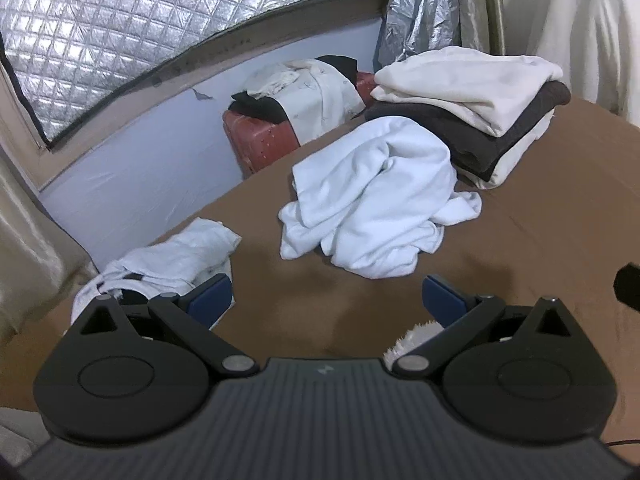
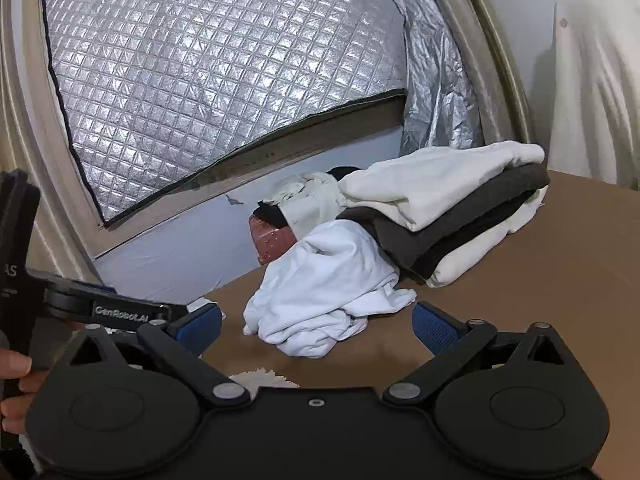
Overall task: Fold clothes
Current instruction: 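Move both tools toward the crumpled white shirt on the table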
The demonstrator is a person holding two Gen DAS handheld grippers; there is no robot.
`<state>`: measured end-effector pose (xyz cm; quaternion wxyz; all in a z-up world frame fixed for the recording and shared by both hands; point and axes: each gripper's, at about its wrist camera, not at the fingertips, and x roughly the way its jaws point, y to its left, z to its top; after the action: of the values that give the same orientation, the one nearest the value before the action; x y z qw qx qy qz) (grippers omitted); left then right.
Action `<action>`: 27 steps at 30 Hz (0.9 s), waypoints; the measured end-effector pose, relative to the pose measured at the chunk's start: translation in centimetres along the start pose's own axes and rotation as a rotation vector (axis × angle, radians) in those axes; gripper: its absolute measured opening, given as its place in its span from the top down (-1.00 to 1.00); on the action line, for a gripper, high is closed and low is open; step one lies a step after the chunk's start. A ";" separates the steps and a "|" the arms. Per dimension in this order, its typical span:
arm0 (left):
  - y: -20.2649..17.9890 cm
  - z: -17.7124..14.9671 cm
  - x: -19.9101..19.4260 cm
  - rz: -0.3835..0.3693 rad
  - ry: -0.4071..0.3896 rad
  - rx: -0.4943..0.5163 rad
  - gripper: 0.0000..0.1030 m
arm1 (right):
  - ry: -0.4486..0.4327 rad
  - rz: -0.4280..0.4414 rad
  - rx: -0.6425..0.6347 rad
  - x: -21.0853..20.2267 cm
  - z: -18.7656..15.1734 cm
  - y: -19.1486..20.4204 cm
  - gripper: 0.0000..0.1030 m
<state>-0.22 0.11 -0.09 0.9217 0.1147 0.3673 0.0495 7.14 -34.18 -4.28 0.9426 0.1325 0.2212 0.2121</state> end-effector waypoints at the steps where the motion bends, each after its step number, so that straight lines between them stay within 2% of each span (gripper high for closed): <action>1: 0.0 -0.1 0.0 -0.009 0.002 -0.006 -1.00 | 0.000 -0.003 0.000 0.0 -0.1 0.1 -1.00; 11: 1.1 -1.1 -0.2 -0.092 0.028 -0.050 -1.00 | 0.000 -0.022 0.024 -1.4 0.2 0.1 -1.00; 15: 0.7 -1.2 -0.1 -0.096 0.035 -0.055 -1.00 | 0.001 -0.028 0.019 -1.5 -0.2 1.4 -1.00; 27: 0.5 -1.1 -0.1 -0.105 0.046 -0.048 -1.00 | 0.001 -0.039 0.039 -1.7 0.0 0.8 -1.00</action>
<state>-1.04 0.78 -0.73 0.9169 0.0719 0.3924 0.0125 5.49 -34.33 -3.35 0.9436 0.1465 0.2285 0.1894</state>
